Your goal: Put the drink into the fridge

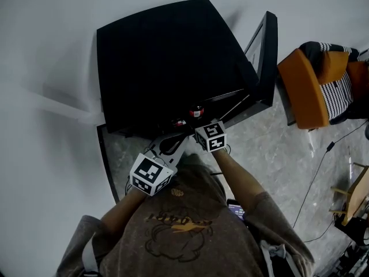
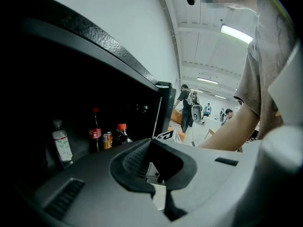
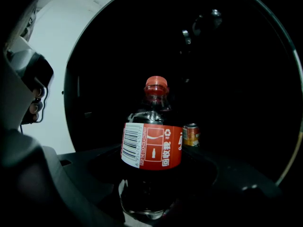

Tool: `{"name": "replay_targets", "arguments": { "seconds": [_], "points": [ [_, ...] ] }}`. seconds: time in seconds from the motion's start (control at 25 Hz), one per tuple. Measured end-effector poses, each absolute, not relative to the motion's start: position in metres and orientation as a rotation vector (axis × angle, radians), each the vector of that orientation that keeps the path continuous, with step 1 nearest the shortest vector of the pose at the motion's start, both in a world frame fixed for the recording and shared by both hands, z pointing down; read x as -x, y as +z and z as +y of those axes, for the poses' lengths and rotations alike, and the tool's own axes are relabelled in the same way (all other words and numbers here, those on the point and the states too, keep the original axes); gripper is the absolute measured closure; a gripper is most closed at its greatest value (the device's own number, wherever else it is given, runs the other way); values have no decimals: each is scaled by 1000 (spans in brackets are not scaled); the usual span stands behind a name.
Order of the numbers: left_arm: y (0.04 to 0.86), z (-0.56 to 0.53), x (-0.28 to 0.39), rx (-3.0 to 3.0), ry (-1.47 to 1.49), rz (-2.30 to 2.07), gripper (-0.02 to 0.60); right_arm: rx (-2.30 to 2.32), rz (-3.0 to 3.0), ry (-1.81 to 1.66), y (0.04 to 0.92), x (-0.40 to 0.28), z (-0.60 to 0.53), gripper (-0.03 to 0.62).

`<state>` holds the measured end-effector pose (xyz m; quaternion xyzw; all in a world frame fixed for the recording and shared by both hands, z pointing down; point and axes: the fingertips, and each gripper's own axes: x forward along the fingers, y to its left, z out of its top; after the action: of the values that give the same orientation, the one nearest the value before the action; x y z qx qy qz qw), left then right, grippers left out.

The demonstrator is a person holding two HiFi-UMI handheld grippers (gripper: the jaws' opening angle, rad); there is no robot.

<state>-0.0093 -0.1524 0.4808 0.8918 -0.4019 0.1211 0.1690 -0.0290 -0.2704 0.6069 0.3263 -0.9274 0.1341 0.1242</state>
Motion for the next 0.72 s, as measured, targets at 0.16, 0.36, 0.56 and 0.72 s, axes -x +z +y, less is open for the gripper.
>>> {"name": "replay_targets", "arguments": {
  "seconds": [0.16,0.36,0.56,0.72],
  "points": [
    [489,-153,11,-2537,357,-1130,578,-961,-2707,380,614,34,-281,279],
    [500,-152,13,-2530,369,-1120,578,-996,-2723,374,617,38,-296,279],
    [508,-150,16,-2526,385,-1117,578,-1010,-2732,365,621,45,-306,279],
    [513,-147,16,-2519,392,-1108,578,-1020,-2724,361,628,52,-312,279]
  ]
}}
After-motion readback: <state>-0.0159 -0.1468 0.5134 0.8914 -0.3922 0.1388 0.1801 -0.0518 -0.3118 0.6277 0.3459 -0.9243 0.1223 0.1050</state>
